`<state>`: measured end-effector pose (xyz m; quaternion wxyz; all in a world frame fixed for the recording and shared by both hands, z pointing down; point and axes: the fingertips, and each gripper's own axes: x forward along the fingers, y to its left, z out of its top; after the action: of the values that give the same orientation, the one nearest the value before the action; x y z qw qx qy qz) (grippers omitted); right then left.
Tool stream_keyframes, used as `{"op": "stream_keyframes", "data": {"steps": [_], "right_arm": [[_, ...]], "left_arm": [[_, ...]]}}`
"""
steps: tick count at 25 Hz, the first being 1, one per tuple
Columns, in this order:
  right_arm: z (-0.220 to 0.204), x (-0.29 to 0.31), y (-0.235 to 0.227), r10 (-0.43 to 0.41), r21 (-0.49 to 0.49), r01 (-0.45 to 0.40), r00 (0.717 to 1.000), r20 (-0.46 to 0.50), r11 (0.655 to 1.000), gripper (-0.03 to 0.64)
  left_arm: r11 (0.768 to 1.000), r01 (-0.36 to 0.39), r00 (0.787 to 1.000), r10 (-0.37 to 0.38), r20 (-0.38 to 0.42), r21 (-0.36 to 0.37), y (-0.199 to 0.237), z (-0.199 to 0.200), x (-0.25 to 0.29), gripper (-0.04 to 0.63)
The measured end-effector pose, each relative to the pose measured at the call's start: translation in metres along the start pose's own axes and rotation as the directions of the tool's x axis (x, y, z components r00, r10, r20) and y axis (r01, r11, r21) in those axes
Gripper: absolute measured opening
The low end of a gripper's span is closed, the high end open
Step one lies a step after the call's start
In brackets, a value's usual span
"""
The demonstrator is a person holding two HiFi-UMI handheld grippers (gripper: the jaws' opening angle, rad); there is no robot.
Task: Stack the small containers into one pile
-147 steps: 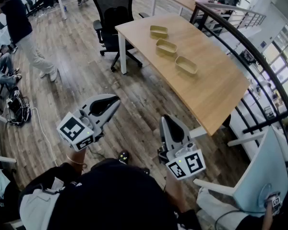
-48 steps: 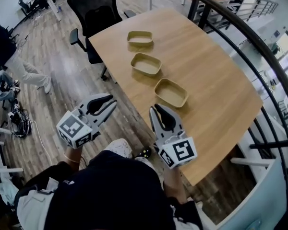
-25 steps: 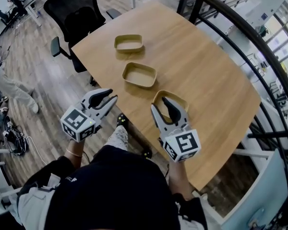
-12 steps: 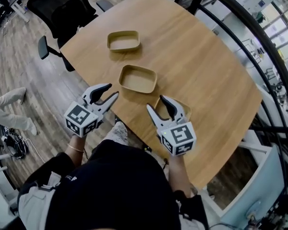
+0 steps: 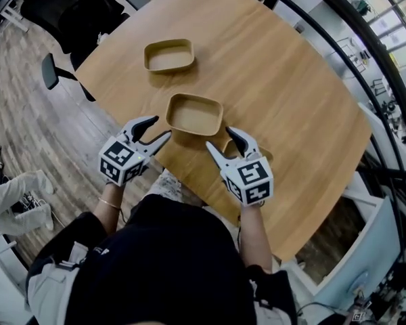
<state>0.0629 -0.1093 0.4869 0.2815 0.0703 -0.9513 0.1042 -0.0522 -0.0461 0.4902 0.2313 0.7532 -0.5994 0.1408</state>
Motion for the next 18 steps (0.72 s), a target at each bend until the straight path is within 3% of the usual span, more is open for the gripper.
{"op": "stream_keyframes", "data": {"steps": [18], "right_arm": [[-0.024,0.062,-0.026,-0.052,0.063,0.067,0.975,-0.215,0.996,0.252]], "left_arm": [[0.986,0.156,0.979,-0.163,-0.122,-0.063,0.037,-0.029,0.036,0.212]]}}
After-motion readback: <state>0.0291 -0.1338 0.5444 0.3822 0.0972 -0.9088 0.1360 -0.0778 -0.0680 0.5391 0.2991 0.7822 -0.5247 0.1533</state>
